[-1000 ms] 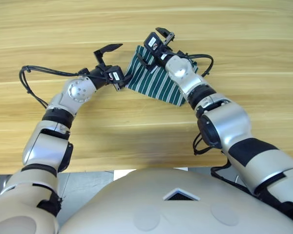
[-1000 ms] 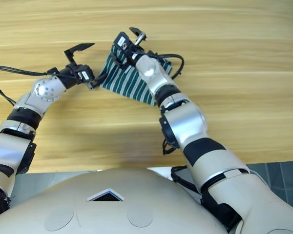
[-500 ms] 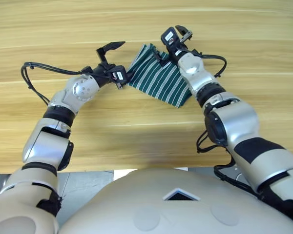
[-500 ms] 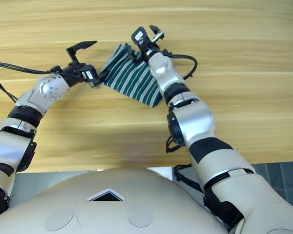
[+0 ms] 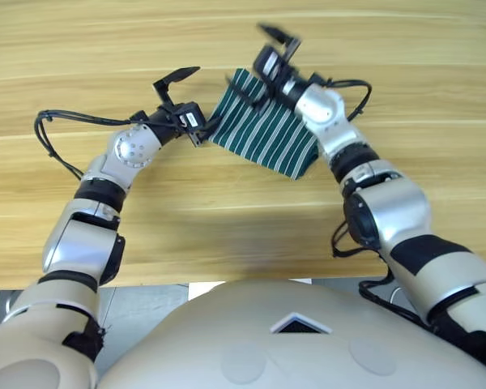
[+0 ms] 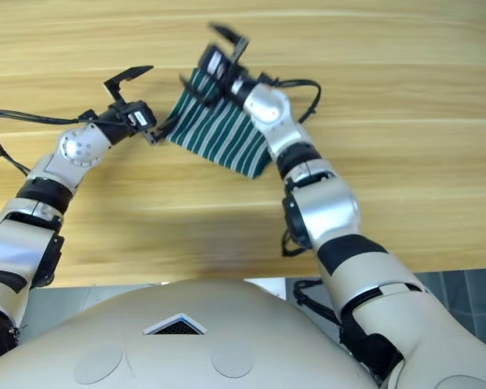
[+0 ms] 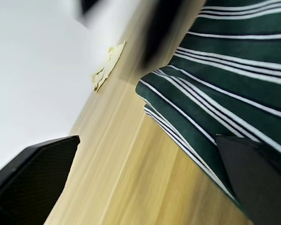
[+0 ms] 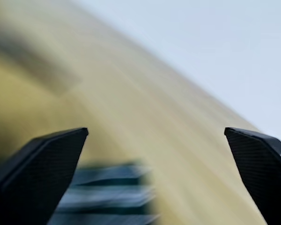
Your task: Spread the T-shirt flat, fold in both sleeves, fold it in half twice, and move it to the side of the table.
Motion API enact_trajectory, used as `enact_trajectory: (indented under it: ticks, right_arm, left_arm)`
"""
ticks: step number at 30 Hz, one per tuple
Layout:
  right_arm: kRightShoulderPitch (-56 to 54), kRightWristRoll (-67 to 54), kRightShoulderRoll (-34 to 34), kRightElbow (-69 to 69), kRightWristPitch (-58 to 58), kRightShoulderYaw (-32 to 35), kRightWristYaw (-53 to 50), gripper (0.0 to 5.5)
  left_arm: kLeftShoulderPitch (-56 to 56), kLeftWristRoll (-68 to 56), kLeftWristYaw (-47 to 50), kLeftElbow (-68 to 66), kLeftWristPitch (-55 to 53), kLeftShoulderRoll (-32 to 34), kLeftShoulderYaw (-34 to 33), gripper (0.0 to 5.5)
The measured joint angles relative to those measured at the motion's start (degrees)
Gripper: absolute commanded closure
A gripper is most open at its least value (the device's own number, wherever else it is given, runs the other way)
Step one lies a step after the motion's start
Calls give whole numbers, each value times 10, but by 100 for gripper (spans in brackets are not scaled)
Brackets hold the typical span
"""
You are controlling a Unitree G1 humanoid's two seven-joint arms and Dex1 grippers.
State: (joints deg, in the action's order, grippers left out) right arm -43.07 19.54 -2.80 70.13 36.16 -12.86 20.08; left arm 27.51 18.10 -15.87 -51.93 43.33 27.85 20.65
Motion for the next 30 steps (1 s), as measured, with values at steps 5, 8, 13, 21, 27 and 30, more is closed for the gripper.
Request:
enact_trajectory:
  ticks: [5, 8, 13, 21, 27, 30]
  right_arm:
    - [9, 95, -42, -15, -1, -106, -71, 10]
    - [-1, 116, -49, -12, -33, -138, -126, 10]
    - [-4, 105, -90, 0, -90, -124, -185, 10]
    - [73, 17, -310, 32, -150, -10, -225, 10]
    - [134, -25, -391, 34, -151, 46, -224, 10]
    - [152, -29, -410, 32, -151, 59, -225, 10]
  left_arm:
    - [0, -113, -31, 18, 1, -30, -78, 11]
    - [3, -213, -74, 57, 3, -52, -131, 11]
    - [5, -372, -148, 129, -40, -77, -214, 11]
    - [6, -384, -174, 102, -61, -96, -251, 11]
    - [18, -356, -173, 51, -49, -111, -258, 11]
    - [22, -341, -172, 19, -43, -114, -261, 11]
